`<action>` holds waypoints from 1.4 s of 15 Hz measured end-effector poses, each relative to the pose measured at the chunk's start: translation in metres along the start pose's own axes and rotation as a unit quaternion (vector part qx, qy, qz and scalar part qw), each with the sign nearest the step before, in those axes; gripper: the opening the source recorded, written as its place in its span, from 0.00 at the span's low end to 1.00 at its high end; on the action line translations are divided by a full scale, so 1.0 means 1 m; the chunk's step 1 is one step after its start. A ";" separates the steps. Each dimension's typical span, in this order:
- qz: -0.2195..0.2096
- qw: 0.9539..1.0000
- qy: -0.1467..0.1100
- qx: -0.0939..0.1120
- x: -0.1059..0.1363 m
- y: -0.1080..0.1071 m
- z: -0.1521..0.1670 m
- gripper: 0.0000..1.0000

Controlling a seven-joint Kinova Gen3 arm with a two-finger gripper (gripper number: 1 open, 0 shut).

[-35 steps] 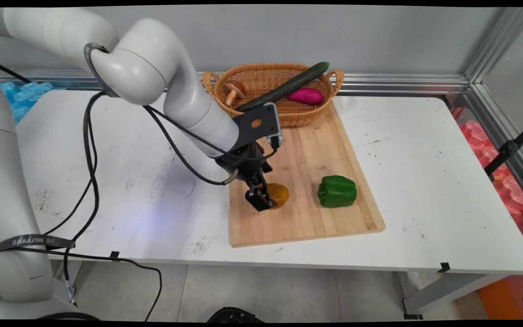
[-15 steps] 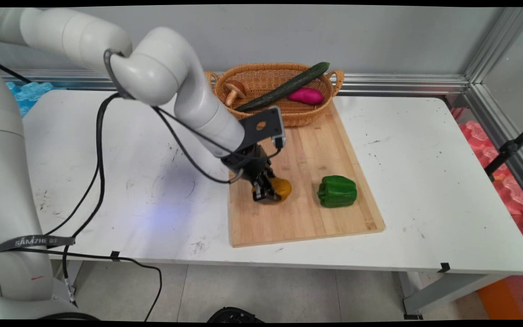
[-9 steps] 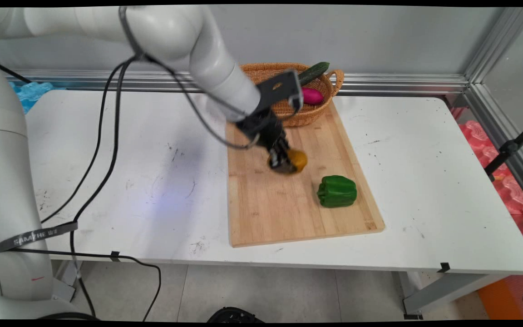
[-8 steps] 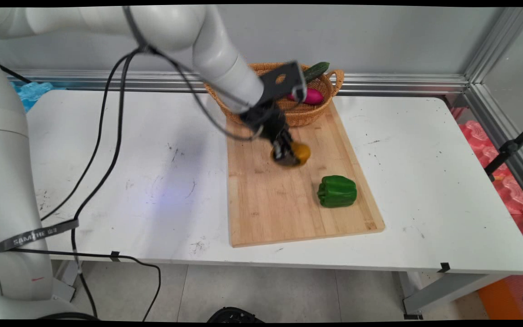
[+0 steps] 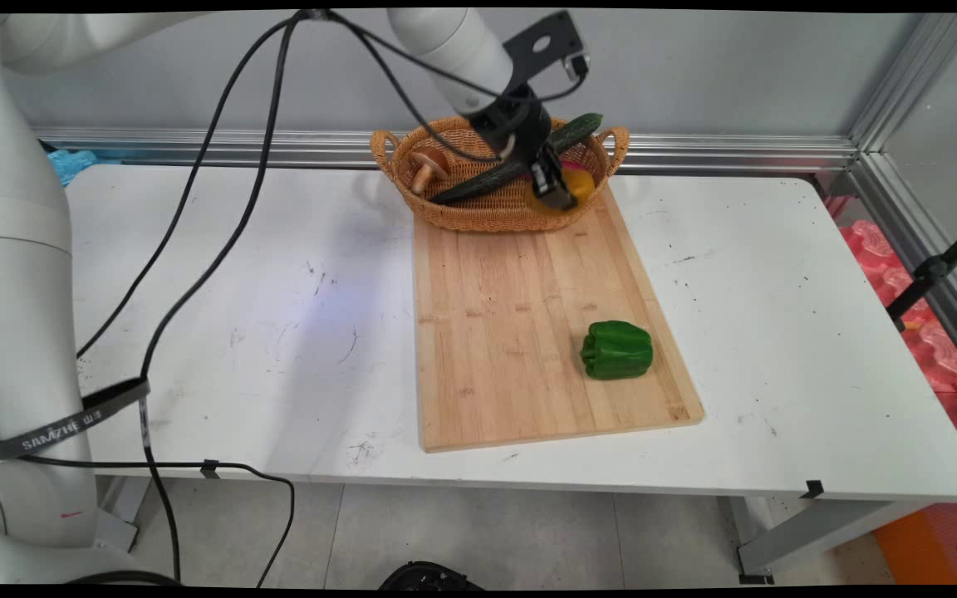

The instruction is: Place the picked object in the vegetable basket

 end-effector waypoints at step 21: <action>-0.028 0.999 -0.019 0.031 -0.032 -0.083 0.085 1.00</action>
